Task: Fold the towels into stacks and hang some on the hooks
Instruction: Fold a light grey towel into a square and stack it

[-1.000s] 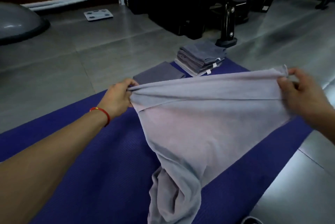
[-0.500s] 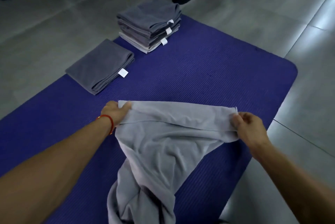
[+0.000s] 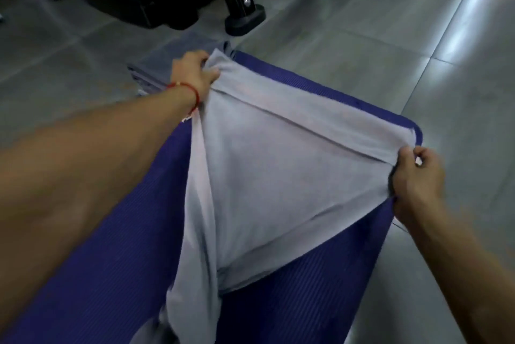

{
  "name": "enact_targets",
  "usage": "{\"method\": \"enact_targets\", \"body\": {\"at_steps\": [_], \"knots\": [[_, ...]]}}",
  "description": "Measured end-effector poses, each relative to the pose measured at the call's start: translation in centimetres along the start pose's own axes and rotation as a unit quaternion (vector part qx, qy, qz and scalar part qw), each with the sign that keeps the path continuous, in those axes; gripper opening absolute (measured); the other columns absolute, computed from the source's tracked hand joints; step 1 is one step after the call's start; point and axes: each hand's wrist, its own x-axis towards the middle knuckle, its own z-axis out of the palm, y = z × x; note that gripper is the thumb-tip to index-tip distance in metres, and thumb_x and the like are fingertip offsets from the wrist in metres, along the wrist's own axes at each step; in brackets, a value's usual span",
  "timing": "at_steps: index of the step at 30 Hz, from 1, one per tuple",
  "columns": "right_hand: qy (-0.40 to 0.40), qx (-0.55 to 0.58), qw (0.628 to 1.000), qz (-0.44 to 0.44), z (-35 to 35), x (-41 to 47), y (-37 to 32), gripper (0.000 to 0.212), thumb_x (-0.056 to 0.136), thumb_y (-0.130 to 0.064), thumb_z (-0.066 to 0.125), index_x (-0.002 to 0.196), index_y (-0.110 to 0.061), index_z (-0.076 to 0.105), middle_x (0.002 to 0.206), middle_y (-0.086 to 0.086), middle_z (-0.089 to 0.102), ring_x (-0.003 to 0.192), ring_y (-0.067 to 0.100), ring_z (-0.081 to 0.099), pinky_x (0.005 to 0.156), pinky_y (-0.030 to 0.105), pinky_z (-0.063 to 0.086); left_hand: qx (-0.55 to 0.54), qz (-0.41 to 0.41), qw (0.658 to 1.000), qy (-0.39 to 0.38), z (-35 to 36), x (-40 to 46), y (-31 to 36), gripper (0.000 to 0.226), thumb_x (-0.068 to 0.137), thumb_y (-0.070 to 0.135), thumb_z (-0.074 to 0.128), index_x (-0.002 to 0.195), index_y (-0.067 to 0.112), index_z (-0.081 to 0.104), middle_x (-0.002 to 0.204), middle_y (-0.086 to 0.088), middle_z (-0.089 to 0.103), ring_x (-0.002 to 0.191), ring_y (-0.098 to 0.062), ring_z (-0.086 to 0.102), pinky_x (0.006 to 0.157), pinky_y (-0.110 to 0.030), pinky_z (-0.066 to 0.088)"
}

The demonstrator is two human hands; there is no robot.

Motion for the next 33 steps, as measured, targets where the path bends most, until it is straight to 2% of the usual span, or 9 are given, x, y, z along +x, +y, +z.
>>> {"method": "enact_targets", "body": {"at_steps": [4,6,10,14,17,21,25,29,33], "knots": [[-0.042,0.155,0.983,0.084,0.5,4.1,-2.1,0.019,0.095,-0.021,0.048,0.111,-0.018,0.058,0.085,0.004,0.058,0.072,0.024,0.057,0.061,0.034,0.054,-0.018,-0.046,0.998,-0.043,2.9,3.4,5.2,0.048,0.100,0.036,0.054,0.139,0.010,0.050,0.140,-0.016,0.056,0.130,-0.034,0.052,0.104,-0.034,0.038],[-0.112,0.075,0.986,0.098,0.7,2.2,-1.4,0.051,0.098,-0.028,0.051,0.145,-0.013,0.038,0.105,0.009,0.061,0.086,0.025,0.058,0.082,0.043,0.055,0.049,0.013,0.994,-0.095,4.6,-0.8,4.4,0.047,0.096,0.032,0.055,0.137,0.008,0.051,0.137,-0.020,0.056,0.127,-0.038,0.052,0.105,-0.041,0.041],[-0.177,-0.221,0.951,-0.127,0.3,-7.1,2.9,0.059,0.098,-0.016,0.055,0.153,-0.009,0.034,0.143,0.014,0.047,0.116,0.027,0.049,0.102,0.033,0.036,0.126,0.135,0.967,-0.174,5.6,-20.1,-2.1,0.066,0.080,0.060,0.050,0.138,0.028,0.050,0.146,-0.007,0.042,0.131,-0.033,0.043,0.100,-0.053,0.045],[-0.328,-0.289,0.831,-0.344,-0.2,-16.4,5.1,0.034,0.095,-0.034,0.051,0.128,-0.029,0.056,0.117,-0.010,0.062,0.106,0.012,0.056,0.095,0.035,0.043,0.105,0.156,0.968,-0.168,4.8,-37.1,-8.6,0.081,0.083,0.081,0.041,0.153,0.044,0.032,0.161,0.003,0.031,0.128,-0.025,0.050,0.088,-0.057,0.055],[-0.451,-0.304,0.776,-0.318,-0.3,-21.9,6.1,0.035,0.100,-0.054,0.039,0.130,-0.039,0.047,0.106,-0.018,0.064,0.095,0.004,0.060,0.088,0.032,0.050,0.100,0.142,0.972,-0.159,3.9,-40.9,-10.5,0.087,0.082,0.071,0.048,0.159,0.042,0.020,0.166,-0.002,0.022,0.133,-0.025,0.046,0.092,-0.048,0.056],[-0.523,-0.259,0.783,-0.215,-0.8,-25.7,7.5,0.077,0.095,-0.062,0.052,0.158,-0.034,0.017,0.138,-0.020,0.053,0.119,-0.002,0.054,0.099,0.019,0.046,0.004,0.082,0.986,-0.143,2.0,-41.6,-11.7,0.089,0.088,0.029,0.072,0.153,0.054,0.017,0.148,0.012,0.032,0.112,-0.004,0.058,0.083,-0.025,0.057],[-0.600,-0.231,0.740,-0.198,-1.6,-29.0,7.6,0.104,0.091,-0.048,0.066,0.159,-0.043,-0.013,0.137,-0.024,0.054,0.112,-0.002,0.060,0.094,0.022,0.051,-0.197,-0.131,0.960,-0.149,-0.9,-41.0,-13.2,0.051,0.091,0.017,0.073,0.124,0.050,0.053,0.107,0.018,0.068,0.093,-0.002,0.068,0.079,-0.030,0.060],[-0.557,-0.224,0.773,-0.205,-0.8,-30.7,3.5,0.069,0.094,-0.016,0.064,0.155,-0.026,0.034,0.081,-0.016,0.066,0.074,0.002,0.066,0.061,0.014,0.049,-0.325,-0.295,0.895,-0.078,-3.9,-39.2,-15.7,0.019,0.084,0.020,0.078,0.101,0.026,0.072,0.093,-0.001,0.076,0.093,-0.022,0.074,0.085,-0.042,0.061],[-0.597,-0.097,0.752,-0.263,4.0,-32.5,-5.7,0.047,0.097,-0.012,0.062,0.142,-0.025,0.055,0.125,-0.009,0.067,0.109,0.004,0.065,0.090,0.028,0.056,-0.276,-0.221,0.926,-0.132,-5.1,-42.7,-16.2,0.039,0.092,0.018,0.065,0.123,0.041,0.057,0.116,0.016,0.067,0.103,-0.002,0.065,0.086,-0.029,0.056]]}}
